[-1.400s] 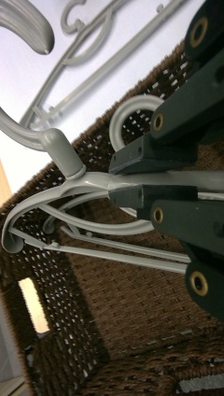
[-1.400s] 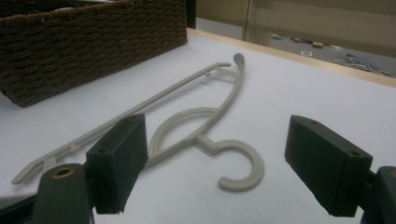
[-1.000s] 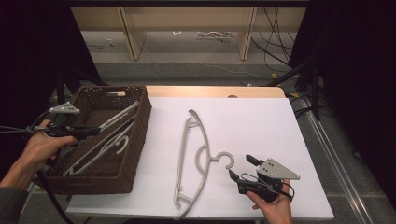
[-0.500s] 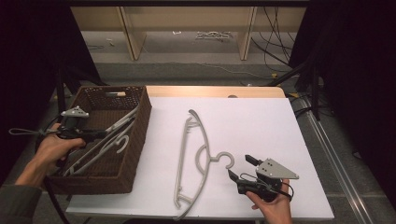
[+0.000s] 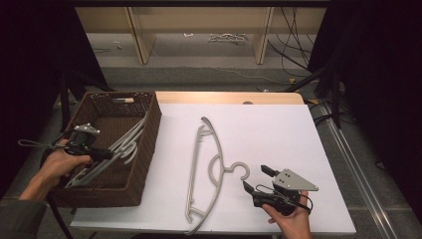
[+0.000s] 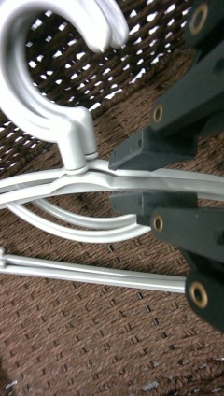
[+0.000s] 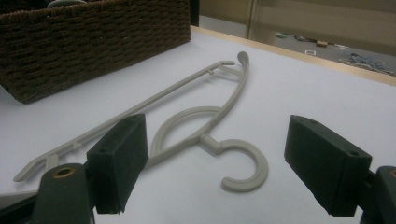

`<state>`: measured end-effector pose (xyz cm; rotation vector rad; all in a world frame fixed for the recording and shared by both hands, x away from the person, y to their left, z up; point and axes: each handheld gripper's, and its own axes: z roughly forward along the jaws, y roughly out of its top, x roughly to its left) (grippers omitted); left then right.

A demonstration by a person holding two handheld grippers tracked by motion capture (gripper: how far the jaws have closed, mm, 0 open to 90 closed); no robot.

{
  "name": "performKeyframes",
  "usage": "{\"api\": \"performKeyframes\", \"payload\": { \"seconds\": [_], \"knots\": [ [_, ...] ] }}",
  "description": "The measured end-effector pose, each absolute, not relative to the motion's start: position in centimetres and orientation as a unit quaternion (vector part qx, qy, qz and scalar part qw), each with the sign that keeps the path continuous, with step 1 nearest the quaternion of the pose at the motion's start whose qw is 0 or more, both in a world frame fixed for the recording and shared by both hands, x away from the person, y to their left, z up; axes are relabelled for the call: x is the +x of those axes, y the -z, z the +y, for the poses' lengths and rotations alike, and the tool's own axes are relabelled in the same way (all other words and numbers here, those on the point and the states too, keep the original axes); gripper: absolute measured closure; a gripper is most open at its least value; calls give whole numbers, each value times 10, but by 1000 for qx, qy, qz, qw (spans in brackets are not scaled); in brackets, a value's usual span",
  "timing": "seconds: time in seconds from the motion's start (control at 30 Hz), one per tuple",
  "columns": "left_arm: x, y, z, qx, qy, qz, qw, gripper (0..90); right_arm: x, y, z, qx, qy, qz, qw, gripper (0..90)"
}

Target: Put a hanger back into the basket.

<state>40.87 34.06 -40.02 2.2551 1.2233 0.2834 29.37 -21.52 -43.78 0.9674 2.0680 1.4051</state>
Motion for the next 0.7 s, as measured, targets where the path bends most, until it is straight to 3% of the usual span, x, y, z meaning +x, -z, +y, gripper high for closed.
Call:
{"api": "performKeyframes", "payload": {
  "seconds": [0.47,0.57,0.7],
  "knots": [
    [383,356,323,798,-163,482,322,429,294,439,-214,351,-518,747,226,225],
    [374,347,311,768,-192,498,354,363,295,438,-215,347,-513,749,235,225],
    [362,334,297,748,-218,492,388,339,294,439,-214,351,-518,747,226,224]
  ]
}}
